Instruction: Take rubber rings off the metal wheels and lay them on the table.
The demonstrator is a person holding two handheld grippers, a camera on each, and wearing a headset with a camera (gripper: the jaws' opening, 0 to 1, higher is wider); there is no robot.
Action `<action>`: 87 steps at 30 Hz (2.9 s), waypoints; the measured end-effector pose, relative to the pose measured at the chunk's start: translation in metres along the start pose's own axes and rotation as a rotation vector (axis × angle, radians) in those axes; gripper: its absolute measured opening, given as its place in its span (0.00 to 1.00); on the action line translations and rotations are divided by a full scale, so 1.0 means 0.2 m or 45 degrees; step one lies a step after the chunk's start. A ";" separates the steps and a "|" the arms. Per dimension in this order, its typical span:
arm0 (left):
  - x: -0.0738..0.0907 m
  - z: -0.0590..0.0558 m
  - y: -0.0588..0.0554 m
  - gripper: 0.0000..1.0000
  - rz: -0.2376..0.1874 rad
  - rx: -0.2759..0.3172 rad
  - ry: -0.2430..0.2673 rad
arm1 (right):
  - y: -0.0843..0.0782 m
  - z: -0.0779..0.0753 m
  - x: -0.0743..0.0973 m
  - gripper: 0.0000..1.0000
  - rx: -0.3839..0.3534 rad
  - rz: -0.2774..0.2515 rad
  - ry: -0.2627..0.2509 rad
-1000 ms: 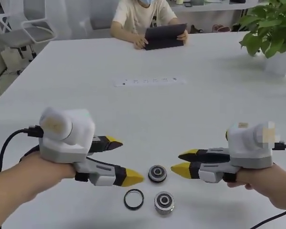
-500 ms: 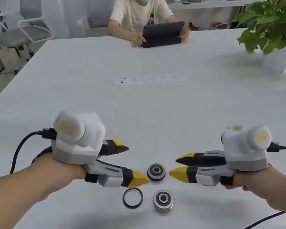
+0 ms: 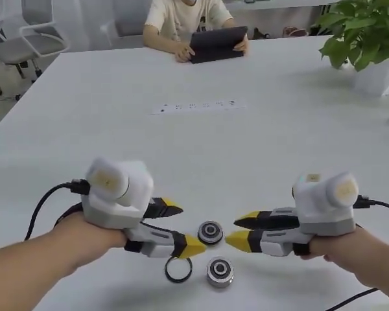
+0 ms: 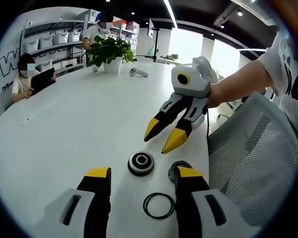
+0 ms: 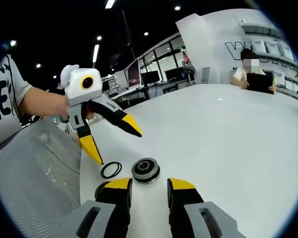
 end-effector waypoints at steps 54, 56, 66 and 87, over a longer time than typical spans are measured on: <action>-0.18 0.01 0.08 0.09 0.069 -0.099 0.011 | -0.02 -0.01 -0.02 0.26 -0.006 0.009 0.010; -0.18 0.01 0.07 0.08 0.073 -0.122 0.024 | -0.01 -0.01 -0.03 0.26 -0.006 0.006 0.010; -0.18 0.00 0.07 0.08 0.063 -0.139 0.051 | 0.02 0.02 -0.07 0.26 0.015 0.005 0.022; -0.19 -0.02 0.06 0.07 0.054 -0.106 0.088 | 0.04 0.05 -0.16 0.25 0.113 0.053 -0.063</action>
Point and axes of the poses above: the centre of the closed fingertips' face, and the gripper's own axes: x roughly backward along the fingers, z roughly to its left, y roughly out of its top, the point moved 10 cm from there along x, roughly backward along the fingers, and after that the axes turned 14 degrees about z, right-handed, at the moved point
